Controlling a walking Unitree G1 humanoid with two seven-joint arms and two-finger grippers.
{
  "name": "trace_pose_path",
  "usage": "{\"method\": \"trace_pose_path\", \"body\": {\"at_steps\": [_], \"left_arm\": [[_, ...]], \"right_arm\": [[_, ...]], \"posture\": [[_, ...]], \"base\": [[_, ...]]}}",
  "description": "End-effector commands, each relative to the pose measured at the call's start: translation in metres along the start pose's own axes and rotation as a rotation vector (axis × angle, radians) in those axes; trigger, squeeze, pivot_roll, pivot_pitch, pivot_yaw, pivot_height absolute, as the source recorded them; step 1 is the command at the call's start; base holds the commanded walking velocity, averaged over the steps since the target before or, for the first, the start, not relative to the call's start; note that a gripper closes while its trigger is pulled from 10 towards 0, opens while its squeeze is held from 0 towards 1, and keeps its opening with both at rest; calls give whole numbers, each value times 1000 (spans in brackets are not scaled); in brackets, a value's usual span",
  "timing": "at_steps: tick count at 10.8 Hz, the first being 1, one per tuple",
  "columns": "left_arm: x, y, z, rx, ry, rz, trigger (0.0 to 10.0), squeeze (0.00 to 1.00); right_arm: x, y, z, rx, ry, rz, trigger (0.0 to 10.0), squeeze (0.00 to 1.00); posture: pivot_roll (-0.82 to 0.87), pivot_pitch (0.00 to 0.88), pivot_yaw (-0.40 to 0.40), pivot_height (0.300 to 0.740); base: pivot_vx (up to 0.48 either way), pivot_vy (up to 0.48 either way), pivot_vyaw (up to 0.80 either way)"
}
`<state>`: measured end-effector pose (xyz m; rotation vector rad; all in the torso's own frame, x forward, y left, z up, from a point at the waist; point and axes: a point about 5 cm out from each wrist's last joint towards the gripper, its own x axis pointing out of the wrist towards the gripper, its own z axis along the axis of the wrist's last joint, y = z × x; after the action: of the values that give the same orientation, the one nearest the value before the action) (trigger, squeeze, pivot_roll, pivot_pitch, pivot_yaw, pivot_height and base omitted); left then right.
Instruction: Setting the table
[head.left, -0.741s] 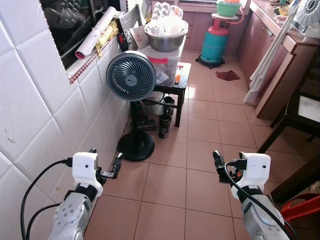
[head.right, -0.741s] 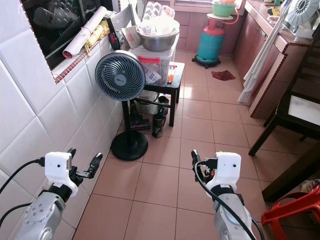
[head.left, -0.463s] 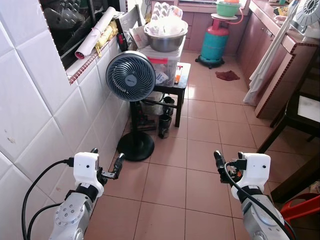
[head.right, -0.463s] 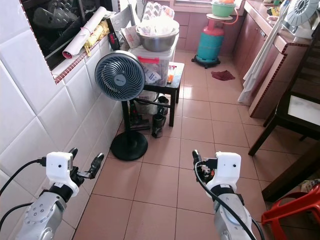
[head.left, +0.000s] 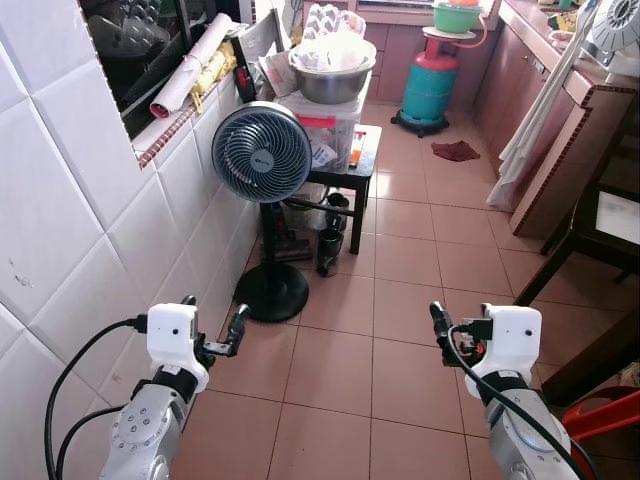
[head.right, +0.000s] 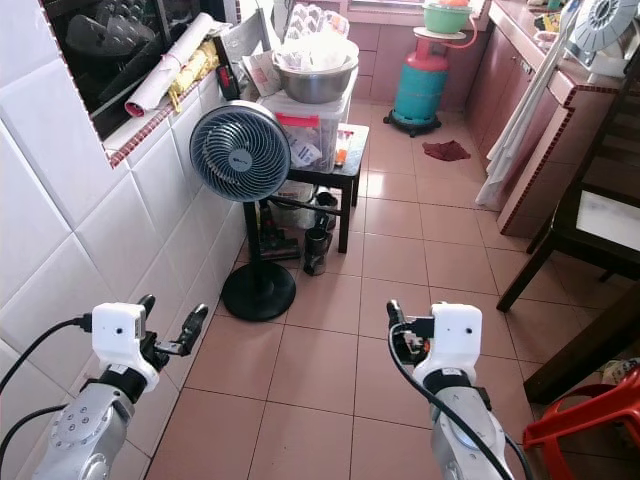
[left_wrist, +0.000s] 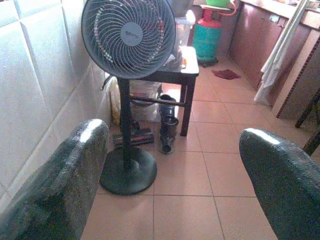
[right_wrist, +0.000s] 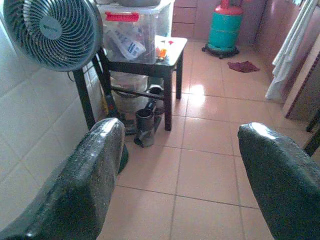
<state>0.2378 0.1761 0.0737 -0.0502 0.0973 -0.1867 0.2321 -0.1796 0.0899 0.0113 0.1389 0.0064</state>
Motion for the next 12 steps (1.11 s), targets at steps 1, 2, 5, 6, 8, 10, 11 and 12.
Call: {"method": "trace_pose_path", "body": {"at_steps": [1, 2, 5, 6, 8, 10, 11, 12], "left_arm": [[0, 2, 3, 3, -13, 0, 10000, 1000], [0, 2, 3, 5, -14, 2, 10000, 1000], [0, 4, 2, 26, -6, 34, 10000, 1000], [1, 5, 1, 30, -4, 40, 10000, 1000], [1, 7, 2, 55, -9, 43, 10000, 1000], [-1, 6, 4, 68, -21, 27, 0, 380], [-1, 4, 5, 58, -29, 4, 0, 0], [-2, 1, 6, 36, -43, -29, 0, 0]], "right_arm": [[-1, -1, 4, -30, -11, -7, 10000, 1000], [-1, 0, 3, -34, -5, 0, 10000, 1000], [-1, 8, 2, -83, -6, 36, 10000, 1000], [-1, 11, 1, -52, 6, 56, 10000, 1000], [-1, 13, -1, -11, 26, 52, 10000, 1000], [-1, 14, -3, 41, 42, 78, 10000, 35], [-1, 14, -3, 38, 41, 83, 10000, 0], [-1, 14, -2, 38, 37, 87, 10000, 0]], "posture": [[79, 22, -7, 740], [79, 22, -7, 740], [76, 25, -8, 740], [76, 25, -8, 740], [78, 24, -10, 740], [78, 24, -10, 740], [78, 24, -10, 740], [77, 21, -11, 740]], "base": [[0, 0, 0], [0, 0, 0], [0, 0, 0], [0, 0, 0], [0, 0, 0], [0, 0, 0], [0, 0, 0], [0, 0, 0]]}}
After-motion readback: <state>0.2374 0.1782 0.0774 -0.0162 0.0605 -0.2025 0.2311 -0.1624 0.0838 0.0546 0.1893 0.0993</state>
